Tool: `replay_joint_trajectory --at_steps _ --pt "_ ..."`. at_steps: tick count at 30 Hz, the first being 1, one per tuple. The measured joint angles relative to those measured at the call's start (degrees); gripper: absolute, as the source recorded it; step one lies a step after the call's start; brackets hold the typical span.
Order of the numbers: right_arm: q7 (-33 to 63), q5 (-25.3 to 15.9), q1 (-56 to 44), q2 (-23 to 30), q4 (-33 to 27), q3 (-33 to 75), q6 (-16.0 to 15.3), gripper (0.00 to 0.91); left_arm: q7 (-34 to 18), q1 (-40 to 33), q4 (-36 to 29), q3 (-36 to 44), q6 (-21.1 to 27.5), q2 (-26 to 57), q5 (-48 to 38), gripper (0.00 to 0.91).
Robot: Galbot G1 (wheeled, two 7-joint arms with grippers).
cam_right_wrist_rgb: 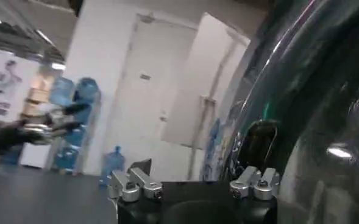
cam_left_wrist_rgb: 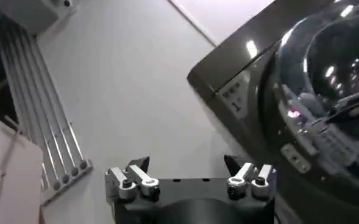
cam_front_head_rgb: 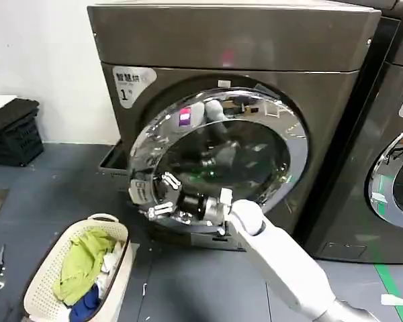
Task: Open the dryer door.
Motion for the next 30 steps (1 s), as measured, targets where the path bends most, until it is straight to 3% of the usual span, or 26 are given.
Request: replay_joint_trajectory --at_steps 13,30 --pt "-7.4 4.3 -3.1 -5.4 6.8 2.0 -2.7 0.907 0.0 -4.5 2.6 3.9 3.7 5.5 3.3 0.907" --pt "-16.0 10.1 -8.7 -14.4 14.3 6.7 -3.3 0.907 0.3 -11.0 4.8 14.7 6.6 13.2 7.0 0.907"
